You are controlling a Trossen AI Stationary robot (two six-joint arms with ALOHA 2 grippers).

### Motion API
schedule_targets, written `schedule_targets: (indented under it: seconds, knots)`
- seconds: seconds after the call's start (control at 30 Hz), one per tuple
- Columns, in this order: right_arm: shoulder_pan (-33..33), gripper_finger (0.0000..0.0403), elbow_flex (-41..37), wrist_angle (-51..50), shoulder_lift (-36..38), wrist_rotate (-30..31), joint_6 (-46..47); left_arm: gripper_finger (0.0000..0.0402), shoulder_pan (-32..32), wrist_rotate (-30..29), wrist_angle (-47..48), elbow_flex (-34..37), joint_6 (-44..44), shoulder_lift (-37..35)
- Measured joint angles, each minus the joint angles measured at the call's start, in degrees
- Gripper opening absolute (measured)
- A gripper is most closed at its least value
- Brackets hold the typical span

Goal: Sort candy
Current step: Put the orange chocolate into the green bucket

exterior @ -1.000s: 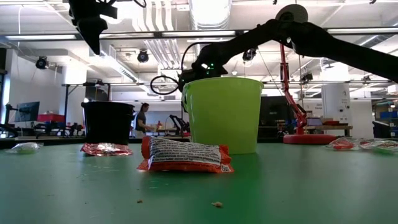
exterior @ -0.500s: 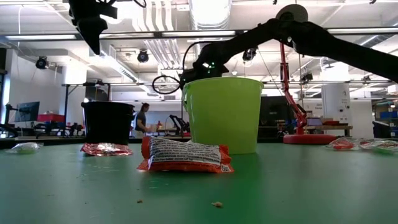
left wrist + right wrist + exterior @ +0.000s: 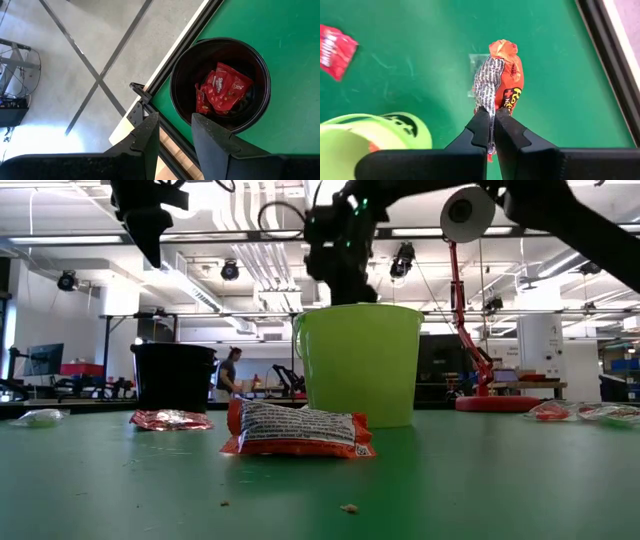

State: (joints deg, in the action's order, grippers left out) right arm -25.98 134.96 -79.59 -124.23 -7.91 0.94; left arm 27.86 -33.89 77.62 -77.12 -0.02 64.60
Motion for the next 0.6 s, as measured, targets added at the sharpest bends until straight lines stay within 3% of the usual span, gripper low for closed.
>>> schedule_targets:
  seconds: [0.27,0.6]
  knots:
    - [4.59,0.0009,0.00,-7.63,4.95,-0.05,3.61,0.0098,0.00,0.00,0.02,0.00,-0.04,0.00]
    - [11.79,0.0009,-0.02,-10.43,5.24,-0.29,6.57,0.0098,-0.02,0.00,0.02,0.00,-0.04,0.00]
